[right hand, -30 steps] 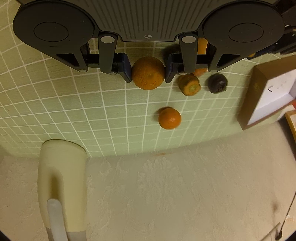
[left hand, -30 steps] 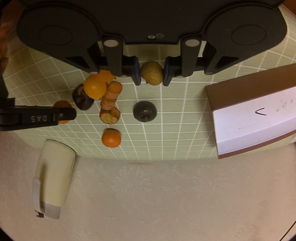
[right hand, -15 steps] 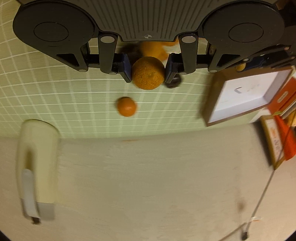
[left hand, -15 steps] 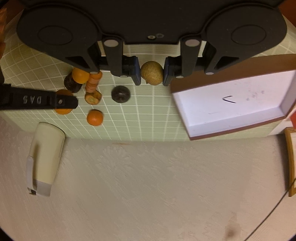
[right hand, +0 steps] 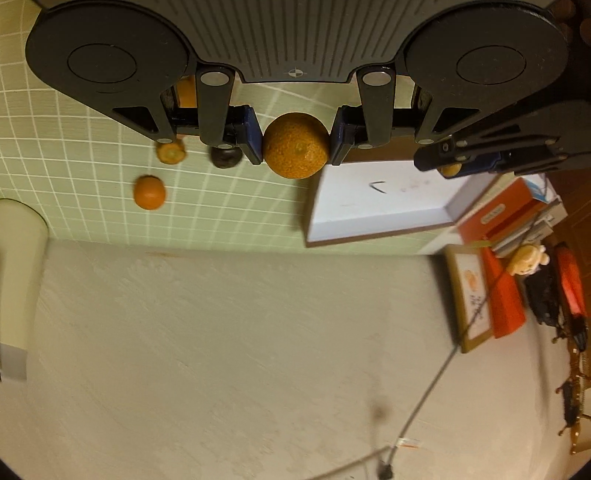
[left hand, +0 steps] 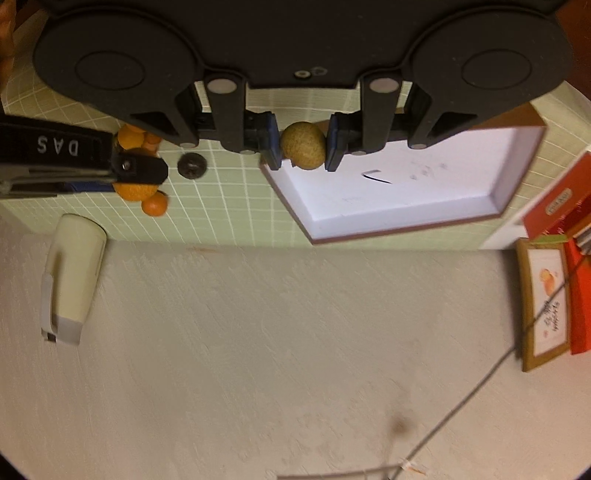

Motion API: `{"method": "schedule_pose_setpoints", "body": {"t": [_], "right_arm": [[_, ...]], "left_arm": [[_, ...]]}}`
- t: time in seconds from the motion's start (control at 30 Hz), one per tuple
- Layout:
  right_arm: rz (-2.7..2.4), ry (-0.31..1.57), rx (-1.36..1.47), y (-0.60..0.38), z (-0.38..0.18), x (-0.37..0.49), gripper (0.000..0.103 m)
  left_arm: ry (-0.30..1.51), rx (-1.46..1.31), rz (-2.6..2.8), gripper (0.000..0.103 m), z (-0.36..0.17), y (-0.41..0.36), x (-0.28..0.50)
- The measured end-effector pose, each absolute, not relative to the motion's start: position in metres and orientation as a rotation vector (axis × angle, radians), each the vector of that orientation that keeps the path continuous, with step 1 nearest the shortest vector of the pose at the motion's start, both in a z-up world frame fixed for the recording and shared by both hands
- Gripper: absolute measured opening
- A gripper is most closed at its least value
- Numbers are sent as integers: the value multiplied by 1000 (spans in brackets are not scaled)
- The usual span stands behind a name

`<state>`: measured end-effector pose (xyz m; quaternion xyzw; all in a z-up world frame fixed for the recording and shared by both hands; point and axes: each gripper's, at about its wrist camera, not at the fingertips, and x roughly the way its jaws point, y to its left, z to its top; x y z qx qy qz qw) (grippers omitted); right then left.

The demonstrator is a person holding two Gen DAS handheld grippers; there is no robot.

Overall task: Organize fruits
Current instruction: 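Carry the tan fruit and tangerine in both tools over the white box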

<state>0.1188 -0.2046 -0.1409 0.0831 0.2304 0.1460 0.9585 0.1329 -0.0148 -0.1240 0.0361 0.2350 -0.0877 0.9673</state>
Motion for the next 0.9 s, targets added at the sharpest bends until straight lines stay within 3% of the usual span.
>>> {"method": "schedule_pose_setpoints", "body": {"t": [0.57, 0.9], "right_arm": [[445, 290, 99, -137, -86, 93, 39], [481, 200, 84, -117, -81, 111, 39]], "left_arm": [[344, -1, 0, 15, -72, 65, 106], [305, -29, 111, 15, -61, 103, 126]]}}
